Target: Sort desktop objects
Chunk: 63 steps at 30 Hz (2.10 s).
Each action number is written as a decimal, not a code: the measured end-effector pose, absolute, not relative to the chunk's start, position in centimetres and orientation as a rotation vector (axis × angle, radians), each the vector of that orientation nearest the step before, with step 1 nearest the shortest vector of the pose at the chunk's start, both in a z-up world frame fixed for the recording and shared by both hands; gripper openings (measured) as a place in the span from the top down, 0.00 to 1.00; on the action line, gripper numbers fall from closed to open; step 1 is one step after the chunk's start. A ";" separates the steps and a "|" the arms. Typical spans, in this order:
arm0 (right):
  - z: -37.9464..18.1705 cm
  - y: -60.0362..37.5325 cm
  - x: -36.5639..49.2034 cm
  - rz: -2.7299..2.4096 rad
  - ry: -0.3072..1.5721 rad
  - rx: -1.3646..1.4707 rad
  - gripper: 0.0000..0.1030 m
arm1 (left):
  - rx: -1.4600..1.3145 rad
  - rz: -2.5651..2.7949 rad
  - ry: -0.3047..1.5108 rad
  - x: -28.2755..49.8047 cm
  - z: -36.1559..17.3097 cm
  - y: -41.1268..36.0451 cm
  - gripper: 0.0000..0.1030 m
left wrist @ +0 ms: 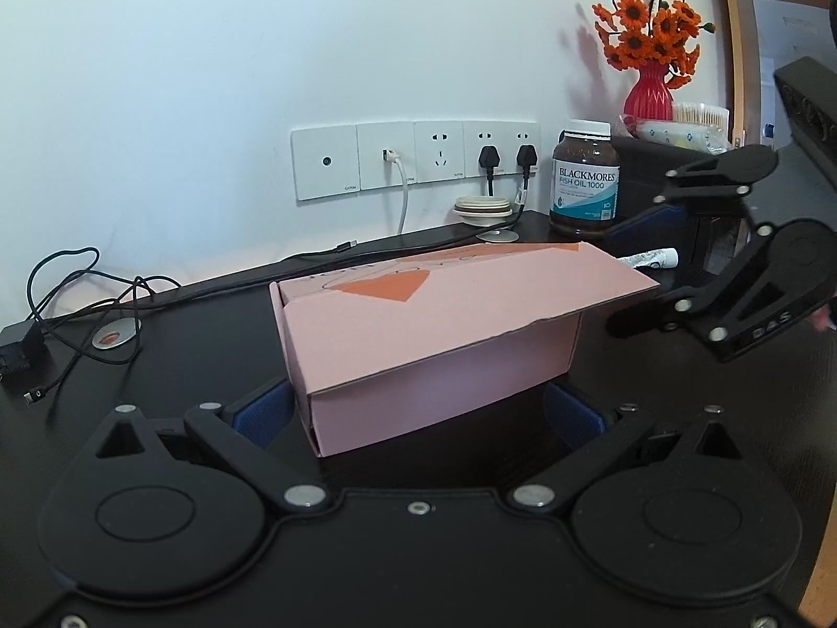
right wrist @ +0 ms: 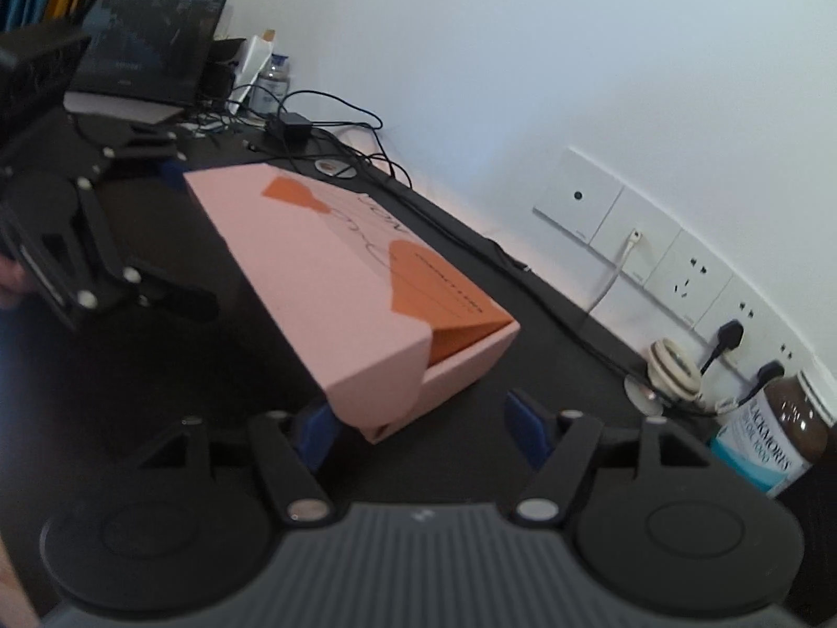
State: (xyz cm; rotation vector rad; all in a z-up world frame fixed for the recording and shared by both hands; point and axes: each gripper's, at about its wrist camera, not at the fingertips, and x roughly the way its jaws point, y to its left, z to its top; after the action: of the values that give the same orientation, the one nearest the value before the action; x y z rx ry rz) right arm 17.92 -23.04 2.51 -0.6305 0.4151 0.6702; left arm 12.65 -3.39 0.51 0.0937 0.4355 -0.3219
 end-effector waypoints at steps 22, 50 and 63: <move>5.0 -22.4 21.2 0.811 0.726 -0.210 0.38 | 0.081 -0.321 0.422 12.6 0.6 -3.6 0.00; 5.4 -26.7 22.7 0.828 0.728 0.002 0.17 | 0.016 -0.343 0.534 14.5 1.3 -2.7 0.00; 5.4 -22.2 21.2 0.975 0.739 -0.430 0.20 | 0.078 -0.305 0.576 14.6 1.8 -3.8 0.00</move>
State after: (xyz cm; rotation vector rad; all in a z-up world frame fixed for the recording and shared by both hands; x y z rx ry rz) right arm 21.20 -22.19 5.39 -0.4295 0.7388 0.9747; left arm 14.64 -3.79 1.75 0.0778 0.5764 -0.3049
